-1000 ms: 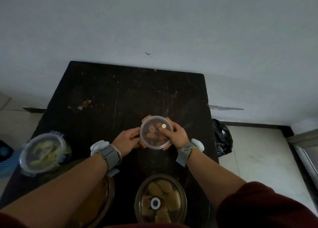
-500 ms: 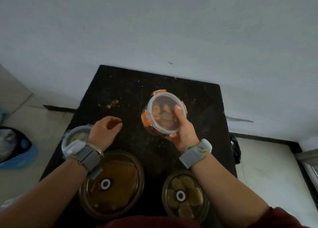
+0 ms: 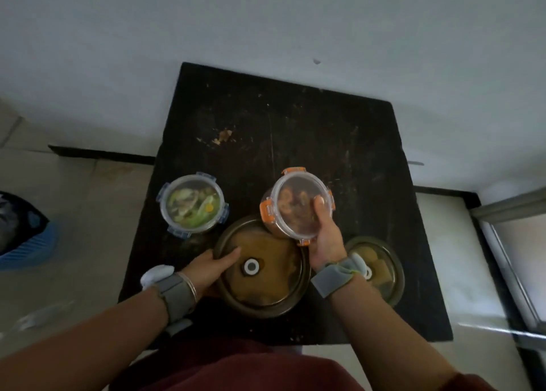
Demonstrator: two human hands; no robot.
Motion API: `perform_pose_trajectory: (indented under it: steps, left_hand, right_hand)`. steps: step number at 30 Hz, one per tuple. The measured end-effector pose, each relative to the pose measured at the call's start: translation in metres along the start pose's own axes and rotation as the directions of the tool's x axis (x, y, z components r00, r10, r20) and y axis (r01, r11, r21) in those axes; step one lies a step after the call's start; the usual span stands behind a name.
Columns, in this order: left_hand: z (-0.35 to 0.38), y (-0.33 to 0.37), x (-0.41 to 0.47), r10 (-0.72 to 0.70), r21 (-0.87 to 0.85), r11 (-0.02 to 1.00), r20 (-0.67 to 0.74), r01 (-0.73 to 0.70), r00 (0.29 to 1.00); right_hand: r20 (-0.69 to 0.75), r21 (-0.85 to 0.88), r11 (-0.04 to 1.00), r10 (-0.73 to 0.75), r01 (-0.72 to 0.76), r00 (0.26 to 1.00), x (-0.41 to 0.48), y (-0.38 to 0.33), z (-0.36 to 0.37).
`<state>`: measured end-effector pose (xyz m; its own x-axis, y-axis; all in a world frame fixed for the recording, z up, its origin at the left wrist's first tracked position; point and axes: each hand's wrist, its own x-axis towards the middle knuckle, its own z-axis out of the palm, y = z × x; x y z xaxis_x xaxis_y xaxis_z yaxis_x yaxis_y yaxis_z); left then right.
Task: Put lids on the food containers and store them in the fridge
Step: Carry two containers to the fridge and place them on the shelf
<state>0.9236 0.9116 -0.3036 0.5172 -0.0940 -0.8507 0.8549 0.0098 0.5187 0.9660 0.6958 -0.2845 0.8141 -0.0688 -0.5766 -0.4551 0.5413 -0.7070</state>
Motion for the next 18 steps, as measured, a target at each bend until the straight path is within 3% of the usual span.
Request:
perform_pose_trajectory:
  steps: [2, 5, 9, 13, 18]
  left_hand:
    - [0.006, 0.001, 0.001, -0.021, -0.189, 0.982, 0.051, 0.03, 0.998]
    - [0.011, 0.007, 0.0, -0.033, -0.231, 0.971, 0.123, 0.061, 0.992]
    - [0.01, 0.018, -0.021, -0.044, -0.192, 0.977, 0.263, 0.097, 0.964]
    - [0.033, 0.048, -0.053, 0.049, -0.11, 0.994, 0.508, 0.008, 0.86]
    - [0.126, 0.082, -0.097, 0.082, 0.091, 0.98, 0.625, -0.177, 0.776]
  right_hand:
    - [-0.076, 0.016, 1.0, -0.022, 0.023, 0.997, -0.008, 0.005, 0.0]
    - [-0.159, 0.001, 0.999, -0.046, 0.047, 0.986, -0.025, 0.008, -0.001]
    - [-0.122, 0.019, 0.994, -0.109, 0.112, 0.987, -0.054, -0.017, -0.001]
    - [-0.062, 0.079, 0.965, -0.244, 0.249, 0.968, -0.096, -0.07, -0.015]
    - [-0.262, 0.262, 0.876, -0.34, 0.406, 0.903, -0.169, -0.111, -0.071]
